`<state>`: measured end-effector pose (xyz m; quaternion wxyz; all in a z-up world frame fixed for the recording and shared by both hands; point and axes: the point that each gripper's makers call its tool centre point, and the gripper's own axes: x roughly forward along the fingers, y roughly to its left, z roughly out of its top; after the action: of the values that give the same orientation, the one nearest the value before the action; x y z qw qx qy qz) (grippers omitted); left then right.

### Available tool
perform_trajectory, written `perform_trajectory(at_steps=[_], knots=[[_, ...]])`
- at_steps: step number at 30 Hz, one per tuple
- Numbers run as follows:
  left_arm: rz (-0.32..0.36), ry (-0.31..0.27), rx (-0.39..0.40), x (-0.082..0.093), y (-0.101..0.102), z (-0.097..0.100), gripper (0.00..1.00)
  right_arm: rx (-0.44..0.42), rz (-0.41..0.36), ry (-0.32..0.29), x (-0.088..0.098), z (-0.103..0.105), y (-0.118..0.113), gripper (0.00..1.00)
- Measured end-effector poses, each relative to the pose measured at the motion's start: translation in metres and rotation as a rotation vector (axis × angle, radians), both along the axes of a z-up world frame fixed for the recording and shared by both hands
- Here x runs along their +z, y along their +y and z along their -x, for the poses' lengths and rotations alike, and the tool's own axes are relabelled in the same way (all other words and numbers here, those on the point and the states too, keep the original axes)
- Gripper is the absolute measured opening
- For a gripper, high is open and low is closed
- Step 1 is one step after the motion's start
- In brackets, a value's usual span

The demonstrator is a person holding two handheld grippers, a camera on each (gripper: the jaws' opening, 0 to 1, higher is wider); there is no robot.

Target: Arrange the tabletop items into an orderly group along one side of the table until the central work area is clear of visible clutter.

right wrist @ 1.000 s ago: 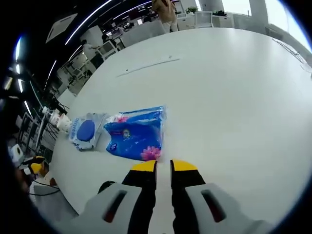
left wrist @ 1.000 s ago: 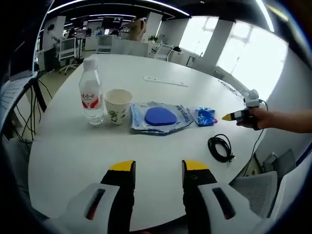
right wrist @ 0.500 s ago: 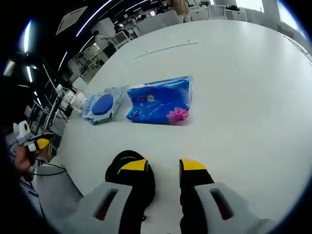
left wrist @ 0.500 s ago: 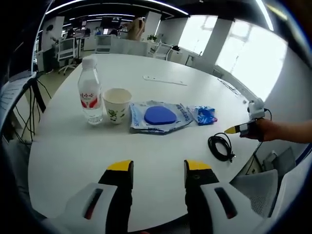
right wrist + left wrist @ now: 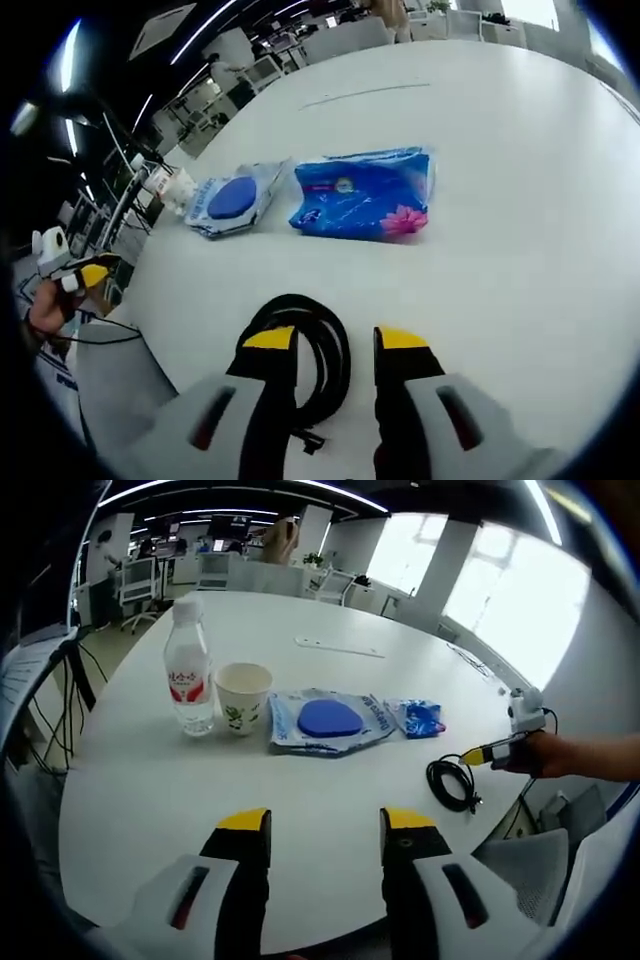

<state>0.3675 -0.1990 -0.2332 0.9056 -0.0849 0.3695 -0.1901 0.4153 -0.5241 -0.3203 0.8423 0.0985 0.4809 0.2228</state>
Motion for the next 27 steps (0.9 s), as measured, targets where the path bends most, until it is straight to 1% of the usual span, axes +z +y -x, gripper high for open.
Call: perform_trajectory(at_steps=[9,14,15,18,27], knots=[[-0.004,-0.002,-0.004,0.001,0.000,0.002,0.42,0.039,0.035,0.005,-0.007,0.008,0.005,0.27],[-0.003,0.002,-0.002,0.000,0.000,0.004,0.42,0.044,0.045,0.010,-0.010,0.013,0.006,0.25],[-0.001,0.003,-0.001,0.000,0.000,0.004,0.42,0.048,0.049,0.010,-0.010,0.014,0.006,0.24],[0.000,0.004,0.000,-0.001,0.001,0.005,0.42,0.065,0.059,0.012,-0.012,0.015,0.007,0.16],[0.000,0.000,-0.001,0.001,0.001,0.003,0.42,0.081,0.094,0.018,-0.014,0.018,0.006,0.13]])
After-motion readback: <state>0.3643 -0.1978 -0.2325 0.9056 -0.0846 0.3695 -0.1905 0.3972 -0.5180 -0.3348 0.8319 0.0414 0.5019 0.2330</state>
